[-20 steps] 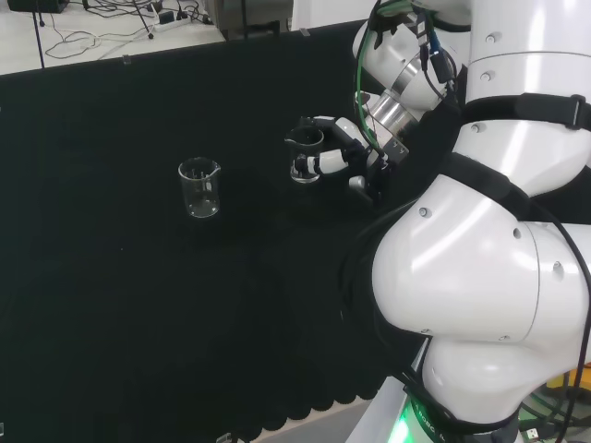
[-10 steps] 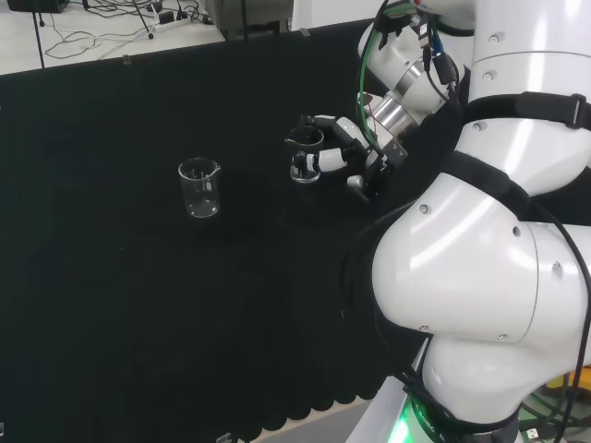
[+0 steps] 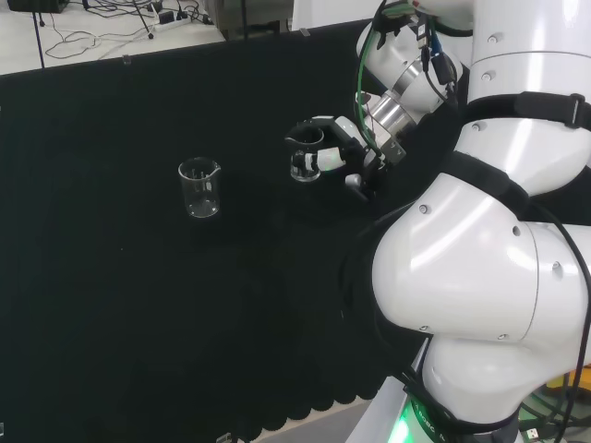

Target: Pick up the beaker on the right.

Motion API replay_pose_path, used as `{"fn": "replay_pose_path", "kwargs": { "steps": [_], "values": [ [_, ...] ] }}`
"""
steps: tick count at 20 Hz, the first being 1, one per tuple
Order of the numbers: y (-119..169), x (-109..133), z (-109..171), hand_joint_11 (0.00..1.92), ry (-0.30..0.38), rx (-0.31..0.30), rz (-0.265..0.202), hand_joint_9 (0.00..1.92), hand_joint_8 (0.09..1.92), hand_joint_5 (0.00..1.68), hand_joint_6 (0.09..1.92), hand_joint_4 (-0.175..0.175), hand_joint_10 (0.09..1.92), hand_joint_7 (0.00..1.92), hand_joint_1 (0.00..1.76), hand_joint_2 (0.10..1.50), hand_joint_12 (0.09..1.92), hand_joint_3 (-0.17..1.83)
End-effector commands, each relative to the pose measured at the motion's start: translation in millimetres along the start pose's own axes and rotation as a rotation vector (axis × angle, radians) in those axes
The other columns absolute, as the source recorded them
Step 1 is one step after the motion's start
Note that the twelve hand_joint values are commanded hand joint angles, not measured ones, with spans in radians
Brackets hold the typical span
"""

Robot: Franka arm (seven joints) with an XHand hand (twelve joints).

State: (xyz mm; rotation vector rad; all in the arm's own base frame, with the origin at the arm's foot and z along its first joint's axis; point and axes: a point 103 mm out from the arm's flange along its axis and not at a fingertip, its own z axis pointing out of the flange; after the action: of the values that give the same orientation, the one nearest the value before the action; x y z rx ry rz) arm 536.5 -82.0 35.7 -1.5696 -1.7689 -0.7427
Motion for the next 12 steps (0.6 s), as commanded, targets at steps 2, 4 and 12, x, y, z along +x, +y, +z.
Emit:
{"fn": "replay_pose_path", "kwargs": {
  "steps": [2, 4, 12],
  "values": [
    [3.5, 2.6, 2.4, 0.18, 0.01, -0.014, 0.001, 0.65, 0.64, 0.67, 0.71, -0.019, 0.53, 0.56, 1.03, 0.56, 1.33, 0.61],
    [3.5, 4.0, 1.5, 0.2, -0.001, -0.045, 0.012, 0.67, 0.64, 0.73, 0.73, -0.013, 0.53, 0.6, 1.04, 0.57, 1.33, 0.62],
    [4.5, 22.6, -18.2, 1.01, -0.098, -0.092, 0.011, 1.43, 0.24, 1.49, 0.2, 0.073, 0.21, 1.51, 1.18, 0.65, 0.96, 0.55]
  ]
}}
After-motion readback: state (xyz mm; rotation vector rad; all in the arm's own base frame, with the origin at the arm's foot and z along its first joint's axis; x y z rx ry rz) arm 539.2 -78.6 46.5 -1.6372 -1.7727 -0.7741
